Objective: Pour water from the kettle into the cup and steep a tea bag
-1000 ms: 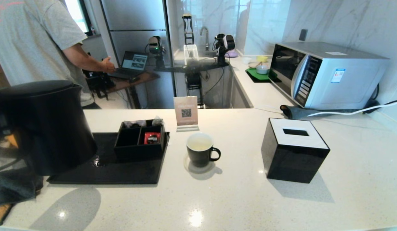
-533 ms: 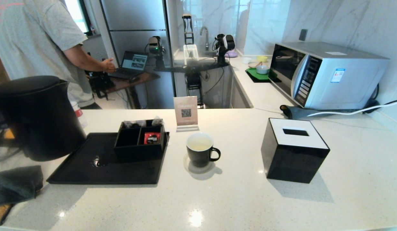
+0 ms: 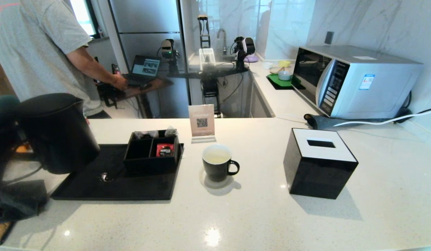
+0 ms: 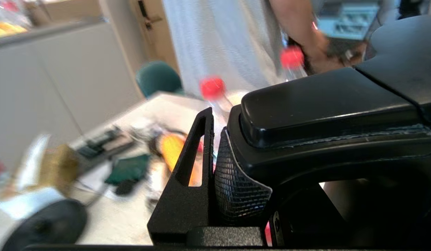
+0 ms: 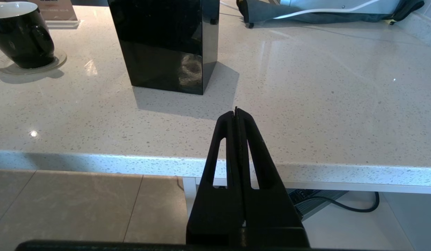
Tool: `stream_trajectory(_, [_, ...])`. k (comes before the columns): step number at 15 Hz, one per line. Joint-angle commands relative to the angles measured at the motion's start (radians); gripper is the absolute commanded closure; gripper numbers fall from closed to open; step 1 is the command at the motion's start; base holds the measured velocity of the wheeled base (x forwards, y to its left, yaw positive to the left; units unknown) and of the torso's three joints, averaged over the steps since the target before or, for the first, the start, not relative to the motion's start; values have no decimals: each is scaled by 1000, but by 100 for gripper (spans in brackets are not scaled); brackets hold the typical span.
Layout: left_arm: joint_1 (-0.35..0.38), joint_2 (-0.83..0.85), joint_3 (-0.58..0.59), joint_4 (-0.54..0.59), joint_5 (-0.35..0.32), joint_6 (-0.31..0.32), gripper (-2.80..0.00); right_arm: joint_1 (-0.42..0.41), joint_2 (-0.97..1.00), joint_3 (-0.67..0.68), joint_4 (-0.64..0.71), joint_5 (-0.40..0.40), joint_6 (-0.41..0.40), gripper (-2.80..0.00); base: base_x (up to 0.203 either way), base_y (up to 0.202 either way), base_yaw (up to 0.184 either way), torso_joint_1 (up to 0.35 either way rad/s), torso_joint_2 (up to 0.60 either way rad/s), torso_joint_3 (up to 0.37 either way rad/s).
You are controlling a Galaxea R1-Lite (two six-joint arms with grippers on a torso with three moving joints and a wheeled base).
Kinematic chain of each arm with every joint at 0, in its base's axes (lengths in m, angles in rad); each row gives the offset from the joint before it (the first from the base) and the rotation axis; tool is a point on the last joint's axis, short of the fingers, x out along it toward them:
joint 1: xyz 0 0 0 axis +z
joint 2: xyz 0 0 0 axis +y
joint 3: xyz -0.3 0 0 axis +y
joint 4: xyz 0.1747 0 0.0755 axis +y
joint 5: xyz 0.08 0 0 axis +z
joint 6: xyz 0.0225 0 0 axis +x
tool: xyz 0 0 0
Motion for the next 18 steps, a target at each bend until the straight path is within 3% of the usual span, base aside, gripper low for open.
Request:
stream_trajectory(1, [-2,98,2,-45,-5,1,0,0,1,0,0,0,-1,0,0,0,0,0,0,0])
stream_trajectory(5, [-26,142,3,-46,-11,-28,0,0,1,0,0,0,-1,0,0,0,0,0,0,0])
stream_trajectory(18, [-55,238,0,-46,-12,-26,0,0,1,0,0,0,-1,0,0,0,0,0,0,0])
